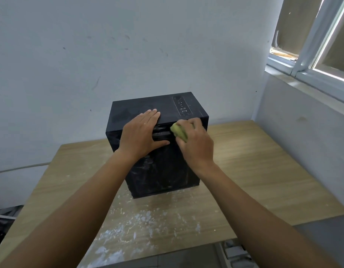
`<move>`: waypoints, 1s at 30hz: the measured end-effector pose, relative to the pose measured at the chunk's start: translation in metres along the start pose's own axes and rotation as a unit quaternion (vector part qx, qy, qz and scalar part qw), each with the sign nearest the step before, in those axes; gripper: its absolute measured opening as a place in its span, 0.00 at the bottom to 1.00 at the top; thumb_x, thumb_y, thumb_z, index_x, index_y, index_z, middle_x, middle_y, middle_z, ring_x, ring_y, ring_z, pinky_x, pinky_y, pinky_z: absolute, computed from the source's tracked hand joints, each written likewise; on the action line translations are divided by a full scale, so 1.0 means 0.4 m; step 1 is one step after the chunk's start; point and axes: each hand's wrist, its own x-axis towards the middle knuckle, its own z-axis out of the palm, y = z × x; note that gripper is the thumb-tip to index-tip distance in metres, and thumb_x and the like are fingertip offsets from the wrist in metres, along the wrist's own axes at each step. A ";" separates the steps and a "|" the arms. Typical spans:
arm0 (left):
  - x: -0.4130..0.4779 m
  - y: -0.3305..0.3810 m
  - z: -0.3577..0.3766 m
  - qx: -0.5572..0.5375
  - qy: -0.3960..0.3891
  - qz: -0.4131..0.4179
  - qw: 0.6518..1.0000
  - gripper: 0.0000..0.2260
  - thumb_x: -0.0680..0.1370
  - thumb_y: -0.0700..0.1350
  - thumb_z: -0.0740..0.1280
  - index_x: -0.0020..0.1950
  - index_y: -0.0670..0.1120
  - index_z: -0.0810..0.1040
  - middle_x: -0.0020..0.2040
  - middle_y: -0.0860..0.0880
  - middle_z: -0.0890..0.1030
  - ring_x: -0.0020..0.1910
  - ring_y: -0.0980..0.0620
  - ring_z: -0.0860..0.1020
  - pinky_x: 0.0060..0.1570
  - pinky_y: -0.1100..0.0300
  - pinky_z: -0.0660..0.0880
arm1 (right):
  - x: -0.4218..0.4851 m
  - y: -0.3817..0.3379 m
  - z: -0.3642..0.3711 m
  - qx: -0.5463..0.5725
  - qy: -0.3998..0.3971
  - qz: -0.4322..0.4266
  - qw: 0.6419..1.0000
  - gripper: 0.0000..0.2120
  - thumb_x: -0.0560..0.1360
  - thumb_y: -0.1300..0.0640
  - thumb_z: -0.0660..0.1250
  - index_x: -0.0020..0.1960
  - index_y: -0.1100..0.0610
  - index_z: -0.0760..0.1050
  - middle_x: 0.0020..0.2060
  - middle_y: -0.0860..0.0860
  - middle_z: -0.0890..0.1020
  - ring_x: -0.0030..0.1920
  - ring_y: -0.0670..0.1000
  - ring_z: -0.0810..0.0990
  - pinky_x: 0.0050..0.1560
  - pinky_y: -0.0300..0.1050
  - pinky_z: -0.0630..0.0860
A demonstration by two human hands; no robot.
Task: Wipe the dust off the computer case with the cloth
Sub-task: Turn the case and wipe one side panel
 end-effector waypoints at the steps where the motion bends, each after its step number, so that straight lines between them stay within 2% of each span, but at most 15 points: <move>1: 0.000 -0.001 0.000 0.004 0.000 0.001 1.000 0.42 0.66 0.67 0.74 0.71 0.42 0.72 0.70 0.45 0.75 0.69 0.47 0.73 0.68 0.52 0.69 | 0.002 0.020 -0.011 0.008 0.006 0.022 1.000 0.15 0.69 0.57 0.73 0.55 0.51 0.77 0.50 0.51 0.75 0.42 0.53 0.77 0.34 0.40 0.67; 6: -0.001 0.002 -0.004 0.009 -0.001 0.002 1.000 0.42 0.66 0.69 0.72 0.72 0.43 0.72 0.70 0.46 0.74 0.70 0.48 0.73 0.68 0.53 0.68 | 0.008 0.113 -0.050 0.039 0.053 0.090 0.994 0.14 0.71 0.57 0.71 0.57 0.51 0.77 0.51 0.50 0.74 0.39 0.49 0.72 0.37 0.39 0.65; 11: -0.003 0.007 -0.006 0.013 -0.005 -0.007 1.000 0.43 0.66 0.69 0.71 0.72 0.44 0.72 0.71 0.47 0.74 0.70 0.48 0.72 0.69 0.53 0.67 | 0.008 0.112 -0.032 0.060 0.071 0.110 0.990 0.14 0.72 0.59 0.70 0.56 0.52 0.76 0.50 0.50 0.73 0.38 0.49 0.72 0.35 0.39 0.66; 18: -0.007 0.010 -0.010 0.015 0.001 -0.004 1.000 0.42 0.66 0.68 0.73 0.72 0.44 0.72 0.71 0.47 0.74 0.70 0.49 0.72 0.69 0.54 0.66 | -0.012 0.048 0.011 0.039 0.059 0.031 0.997 0.15 0.68 0.58 0.74 0.54 0.52 0.78 0.48 0.51 0.76 0.40 0.52 0.77 0.35 0.39 0.66; 23: -0.005 0.003 0.003 -0.004 0.024 -0.004 1.000 0.41 0.65 0.66 0.75 0.70 0.43 0.74 0.69 0.46 0.76 0.68 0.48 0.74 0.66 0.52 0.71 | -0.017 -0.018 0.040 0.002 0.062 -0.037 0.997 0.17 0.64 0.59 0.77 0.51 0.53 0.79 0.46 0.52 0.77 0.42 0.53 0.78 0.33 0.40 0.71; 27: -0.007 -0.001 0.013 -0.004 0.035 0.001 0.999 0.41 0.65 0.66 0.75 0.70 0.44 0.74 0.69 0.47 0.76 0.69 0.49 0.74 0.64 0.52 0.72 | -0.018 -0.001 0.040 -0.002 0.060 -0.053 0.997 0.15 0.66 0.58 0.75 0.53 0.51 0.79 0.47 0.51 0.76 0.41 0.53 0.78 0.32 0.39 0.69; 30: -0.006 -0.004 0.012 -0.003 0.035 0.003 0.999 0.42 0.65 0.68 0.73 0.71 0.46 0.72 0.71 0.49 0.74 0.71 0.50 0.72 0.65 0.53 0.70 | -0.012 0.045 0.021 0.004 0.063 -0.023 0.998 0.15 0.69 0.56 0.73 0.55 0.50 0.79 0.49 0.50 0.76 0.42 0.52 0.78 0.35 0.39 0.67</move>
